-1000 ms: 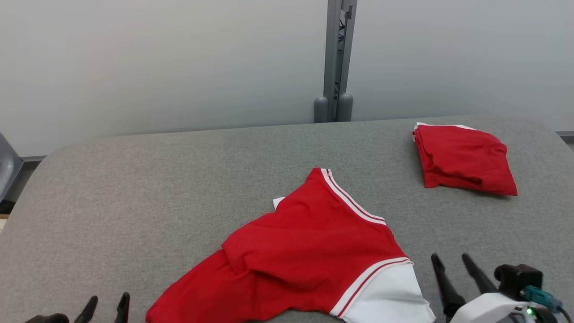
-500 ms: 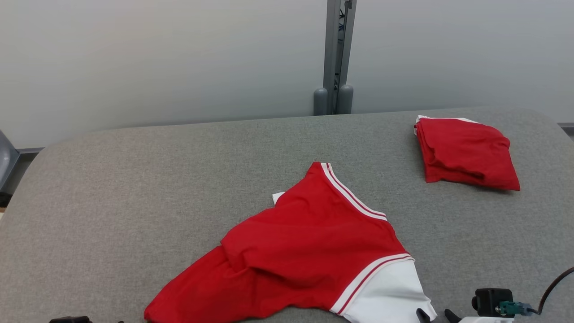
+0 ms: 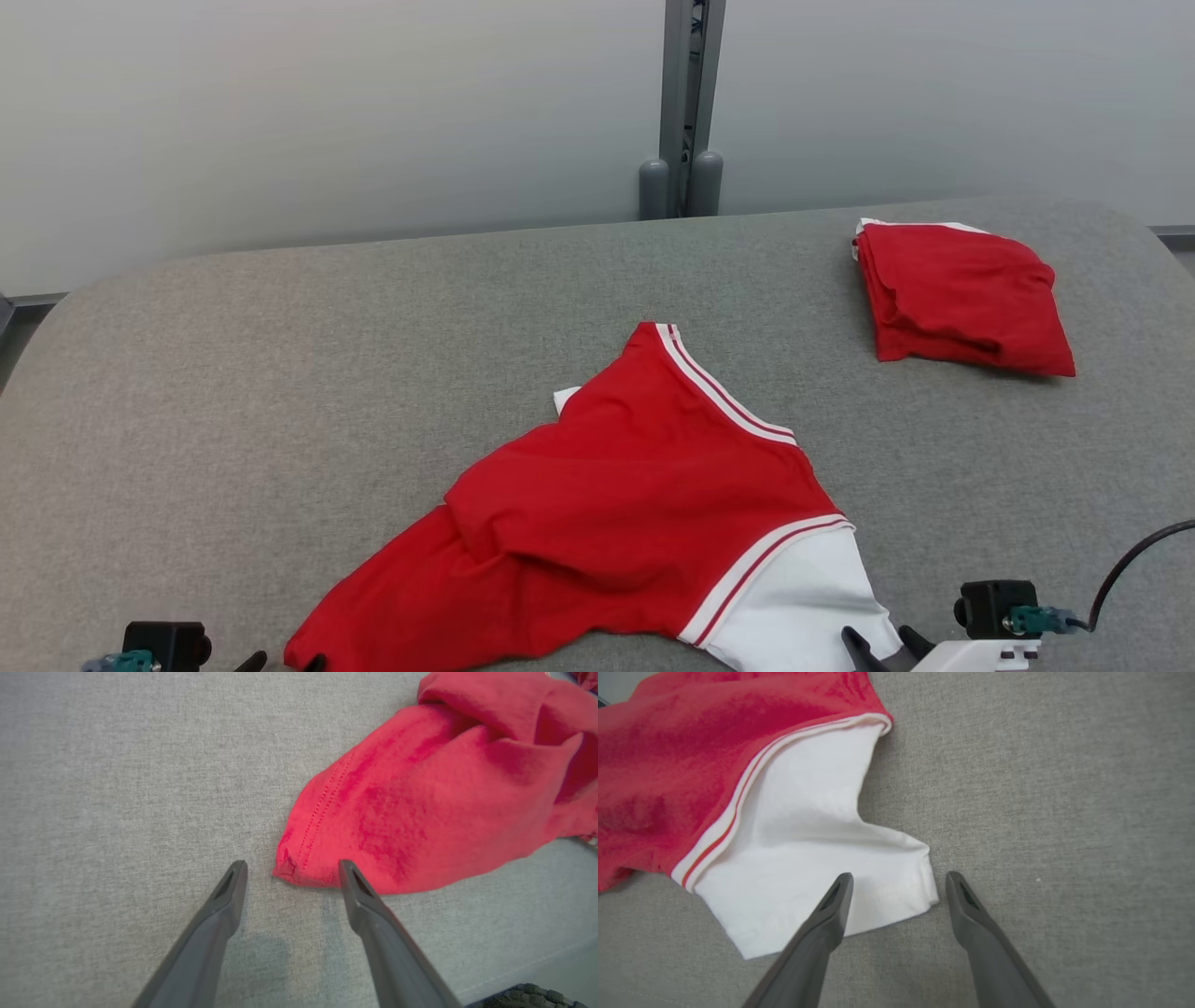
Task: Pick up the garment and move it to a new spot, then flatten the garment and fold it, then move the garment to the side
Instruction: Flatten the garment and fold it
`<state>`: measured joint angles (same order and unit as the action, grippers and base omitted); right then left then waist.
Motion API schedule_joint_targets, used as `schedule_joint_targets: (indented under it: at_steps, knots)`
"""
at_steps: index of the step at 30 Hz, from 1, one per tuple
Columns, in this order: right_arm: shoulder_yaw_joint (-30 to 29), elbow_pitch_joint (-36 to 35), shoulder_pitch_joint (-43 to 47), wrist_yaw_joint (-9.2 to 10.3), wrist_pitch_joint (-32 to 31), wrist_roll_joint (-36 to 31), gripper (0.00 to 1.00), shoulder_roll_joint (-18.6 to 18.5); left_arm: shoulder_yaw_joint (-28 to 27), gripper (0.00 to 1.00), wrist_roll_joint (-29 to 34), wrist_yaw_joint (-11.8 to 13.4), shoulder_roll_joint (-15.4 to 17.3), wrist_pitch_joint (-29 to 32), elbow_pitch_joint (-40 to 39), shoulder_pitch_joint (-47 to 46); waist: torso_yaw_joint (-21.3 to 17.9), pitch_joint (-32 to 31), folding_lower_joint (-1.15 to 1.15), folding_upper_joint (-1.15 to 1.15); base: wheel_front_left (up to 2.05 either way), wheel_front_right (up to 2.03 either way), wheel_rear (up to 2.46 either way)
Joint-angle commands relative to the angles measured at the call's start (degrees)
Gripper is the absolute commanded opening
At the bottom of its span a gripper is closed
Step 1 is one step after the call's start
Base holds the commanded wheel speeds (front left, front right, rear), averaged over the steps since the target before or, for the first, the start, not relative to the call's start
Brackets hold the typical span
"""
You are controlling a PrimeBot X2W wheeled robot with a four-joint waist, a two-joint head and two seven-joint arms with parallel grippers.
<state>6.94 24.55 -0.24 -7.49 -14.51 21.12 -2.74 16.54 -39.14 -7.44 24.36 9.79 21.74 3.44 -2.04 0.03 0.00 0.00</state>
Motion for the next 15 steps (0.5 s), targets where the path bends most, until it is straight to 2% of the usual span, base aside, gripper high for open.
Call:
schedule_joint_targets:
  at_steps: [1, 15]
  knots:
    - [0.16, 0.1, -0.71, -0.01, 0.44, 0.26, 1.0, -0.32, 0.33, 1.0, -0.53, -0.09, 0.46, -0.3, 0.45, -1.34, -0.24, 0.15, 0.0, 0.0, 0.0, 0.0, 0.0]
    - [2.54, 1.8, -2.29, -0.01, 1.09, 1.02, 1.0, -0.29, 7.79, 1.0, -6.62, -0.09, 3.0, -0.88, 6.22, -6.84, -1.27, 1.49, 0.0, 0.0, 0.0, 0.0, 0.0]
